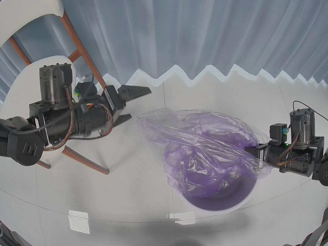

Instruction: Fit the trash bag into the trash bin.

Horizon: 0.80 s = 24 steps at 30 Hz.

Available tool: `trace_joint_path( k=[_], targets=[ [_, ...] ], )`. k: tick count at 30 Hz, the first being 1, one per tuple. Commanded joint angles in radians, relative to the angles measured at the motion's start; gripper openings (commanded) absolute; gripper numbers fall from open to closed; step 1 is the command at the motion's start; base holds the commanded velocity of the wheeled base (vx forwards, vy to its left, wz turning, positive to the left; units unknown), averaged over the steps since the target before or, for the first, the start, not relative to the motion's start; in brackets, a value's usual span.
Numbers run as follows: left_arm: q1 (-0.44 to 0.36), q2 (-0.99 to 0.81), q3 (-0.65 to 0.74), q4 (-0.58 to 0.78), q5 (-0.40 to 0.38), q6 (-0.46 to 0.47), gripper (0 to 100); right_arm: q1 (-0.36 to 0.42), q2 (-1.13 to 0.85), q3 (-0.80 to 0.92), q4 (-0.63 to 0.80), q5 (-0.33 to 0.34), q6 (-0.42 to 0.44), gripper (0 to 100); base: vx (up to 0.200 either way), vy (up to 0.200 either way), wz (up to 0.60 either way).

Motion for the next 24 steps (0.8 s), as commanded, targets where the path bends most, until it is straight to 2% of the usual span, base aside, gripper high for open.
trace_joint_path(
  k=[1, 4, 5, 9, 15, 19, 20, 24],
  targets=[
    [-0.136, -0.043, -0.012, 0.160, 0.011, -0.001, 100, 0.005, 0.028, -0.016, 0.000, -0.016, -0.014, 0, 0.000, 0.000, 0.00],
    [-0.156, -0.040, -0.036, 0.246, 0.011, -0.001, 100, 0.009, 0.027, -0.013, 0.000, -0.015, -0.016, 0, 0.000, 0.000, 0.00],
    [-0.156, -0.034, -0.078, 0.335, 0.011, 0.000, 100, 0.011, 0.027, -0.010, 0.000, -0.015, -0.020, 0, 0.000, 0.000, 0.00],
    [-0.134, -0.017, -0.147, 0.414, 0.008, -0.001, 100, 0.011, 0.025, -0.010, -0.001, -0.015, -0.022, 0, 0.000, 0.000, 0.00],
    [-0.099, 0.023, -0.219, 0.443, 0.008, -0.013, 100, 0.014, 0.024, -0.005, -0.001, -0.015, -0.022, 0, 0.000, 0.000, 0.00],
    [-0.091, 0.049, -0.305, 0.540, 0.008, -0.073, 100, 0.014, 0.022, -0.004, -0.003, -0.013, -0.028, 0, 0.000, 0.000, 0.00],
    [-0.080, 0.081, -0.355, 0.614, 0.008, -0.092, 100, 0.022, 0.022, -0.004, -0.003, -0.015, -0.031, 0, 0.000, 0.000, 0.00],
    [-0.079, 0.130, -0.464, 0.749, 0.006, -0.156, 100, 0.026, 0.021, -0.002, -0.003, -0.013, -0.031, 0, 0.000, 0.000, 0.00]
  ],
)
